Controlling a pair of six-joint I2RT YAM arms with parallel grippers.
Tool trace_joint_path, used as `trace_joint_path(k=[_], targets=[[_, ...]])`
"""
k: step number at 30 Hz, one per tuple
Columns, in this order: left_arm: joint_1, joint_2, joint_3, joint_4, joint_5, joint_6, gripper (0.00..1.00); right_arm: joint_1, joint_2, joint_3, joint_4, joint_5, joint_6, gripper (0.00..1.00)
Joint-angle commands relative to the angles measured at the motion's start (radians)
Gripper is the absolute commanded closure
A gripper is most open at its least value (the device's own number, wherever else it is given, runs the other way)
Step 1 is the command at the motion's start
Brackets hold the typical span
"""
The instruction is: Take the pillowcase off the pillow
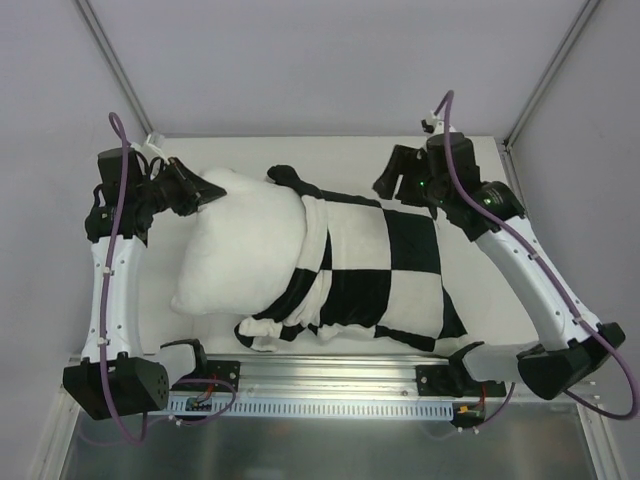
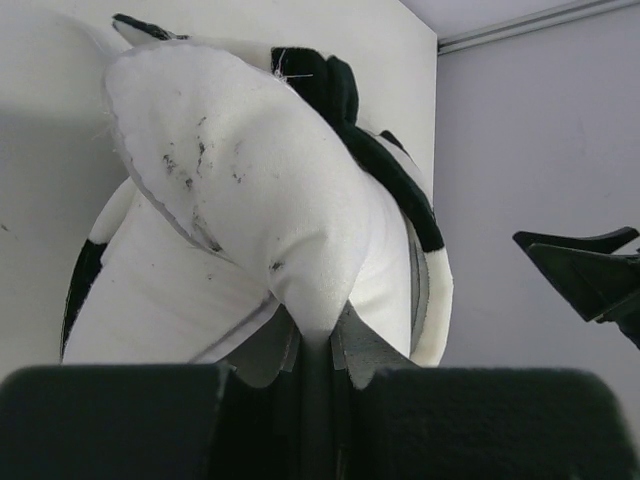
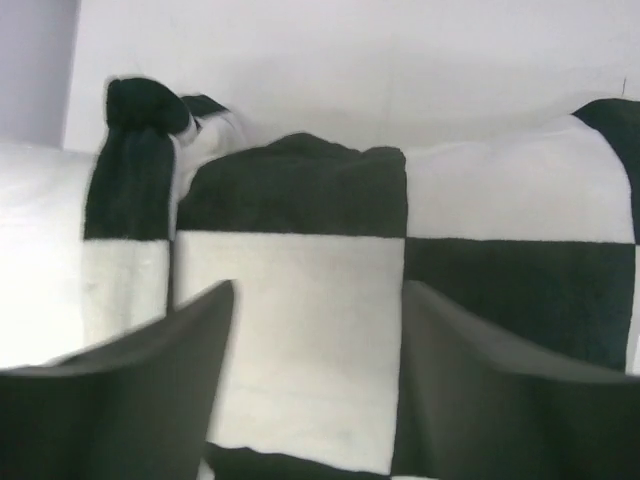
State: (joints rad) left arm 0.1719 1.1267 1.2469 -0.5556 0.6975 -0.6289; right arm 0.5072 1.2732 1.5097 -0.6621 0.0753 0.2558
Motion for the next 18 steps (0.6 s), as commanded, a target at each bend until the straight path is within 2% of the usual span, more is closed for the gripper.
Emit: trace_joint_path(k=[1,3,4,6,11,14,18], targets=[[0.005,-0.01,-0.003,0.051,0.005,-0.04,1.0,0.013,0.025,0.002,-0.024,-0.01,-0.049,0.17],[0.009,-0.015,-0.03,0.051,-0.003,-0.031,1.0,-0.03,-0.032,-0.046,-0.022,0.017,-0.061,0.01],[0.011,-0.015,-0.036,0.051,-0.006,-0.023,1.0,-0.067,-0.047,-0.074,-0.022,-0.015,-0.053,0.01],[0.014,-0.007,-0.05,0.051,-0.003,-0.014,1.0,-0.259,-0.066,-0.175,-0.018,-0.105,-0.026,0.03],[0.012,0.001,-0.063,0.052,0.005,-0.009,1.0,-0.468,0.053,-0.253,-0.018,-0.164,0.04,0.04],[0.012,0.001,-0.063,0.051,0.01,0.0,1.0,-0.533,0.176,-0.273,0.041,-0.242,0.12,0.04],[0.012,0.001,-0.058,0.051,0.02,0.009,1.0,-0.541,0.284,-0.295,0.16,-0.296,0.232,0.04]])
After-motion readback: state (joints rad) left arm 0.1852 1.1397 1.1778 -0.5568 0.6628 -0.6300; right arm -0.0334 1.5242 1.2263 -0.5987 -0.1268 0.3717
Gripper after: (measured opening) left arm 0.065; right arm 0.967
